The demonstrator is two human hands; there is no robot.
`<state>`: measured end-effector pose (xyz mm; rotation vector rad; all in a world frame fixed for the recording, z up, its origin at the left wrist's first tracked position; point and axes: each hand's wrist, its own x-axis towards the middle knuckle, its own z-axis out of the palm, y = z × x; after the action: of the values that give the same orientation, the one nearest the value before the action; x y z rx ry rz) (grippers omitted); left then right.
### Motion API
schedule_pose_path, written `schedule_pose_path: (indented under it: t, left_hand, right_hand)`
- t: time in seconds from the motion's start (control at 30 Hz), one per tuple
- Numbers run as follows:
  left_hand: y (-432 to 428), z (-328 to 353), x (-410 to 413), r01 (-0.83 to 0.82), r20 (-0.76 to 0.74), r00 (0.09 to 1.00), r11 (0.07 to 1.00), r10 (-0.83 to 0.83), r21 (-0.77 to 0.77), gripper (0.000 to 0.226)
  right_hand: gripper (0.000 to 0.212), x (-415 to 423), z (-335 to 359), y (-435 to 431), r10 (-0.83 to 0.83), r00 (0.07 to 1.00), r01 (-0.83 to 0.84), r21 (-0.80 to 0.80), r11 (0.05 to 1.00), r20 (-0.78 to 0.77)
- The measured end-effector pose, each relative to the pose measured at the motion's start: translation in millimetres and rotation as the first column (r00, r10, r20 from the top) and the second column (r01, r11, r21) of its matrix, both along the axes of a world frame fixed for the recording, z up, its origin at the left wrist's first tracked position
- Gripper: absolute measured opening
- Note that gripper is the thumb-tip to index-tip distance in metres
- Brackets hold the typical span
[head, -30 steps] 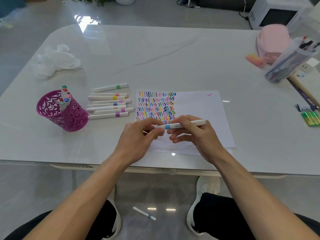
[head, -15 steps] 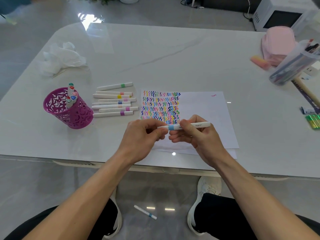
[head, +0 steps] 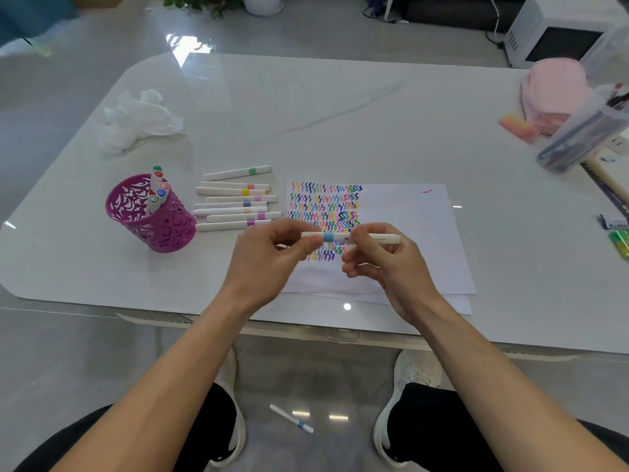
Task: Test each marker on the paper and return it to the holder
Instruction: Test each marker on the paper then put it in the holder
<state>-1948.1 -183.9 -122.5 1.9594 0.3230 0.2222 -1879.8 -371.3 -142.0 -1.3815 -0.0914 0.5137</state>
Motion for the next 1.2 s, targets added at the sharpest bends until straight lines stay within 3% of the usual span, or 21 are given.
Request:
schedule_pose_path:
  t: [0.2,0.37,0.5,0.63,0.9,1.2]
  left_hand:
    - [32,24,-14,-0.251,0.182,0.943,0.955,0.278,-0.156,0.014]
    - [58,48,-30,-0.51,0.341,0.739,0.814,0.58,-0.278,0.019]
    - [81,57,-41,-0.677,0.521,0.551,0.714,0.652,-0.177,0.019]
    - [99,53,-48,-0.757,0.591,0.505,0.652,0.629,-0.048,0.031]
    - [115,37,-53,-0.726,0.626,0.589,0.674,0.51,0.134,0.032]
    - [120,17,-49,-0.543,0.27,0.839,0.703,0.472,0.46,0.032]
  right_hand:
    - [0.026,3,-16,0,-0.048,0.989,0.082,-0.251,0.964,0.139]
    - [0.023,2,-20,3,0.012,0.976,0.061,-0.321,0.945,0.218]
    - [0.02,0,-23,6,0.053,0.96,0.055,-0.372,0.927,0.275]
    - [0.022,-2,-23,6,0.06,0.943,0.074,-0.382,0.921,0.327]
    - [0.024,0,-20,7,0.027,0.924,0.114,-0.344,0.932,0.38]
    - [0.017,-1,-22,5,0.048,0.918,0.114,-0.377,0.919,0.394]
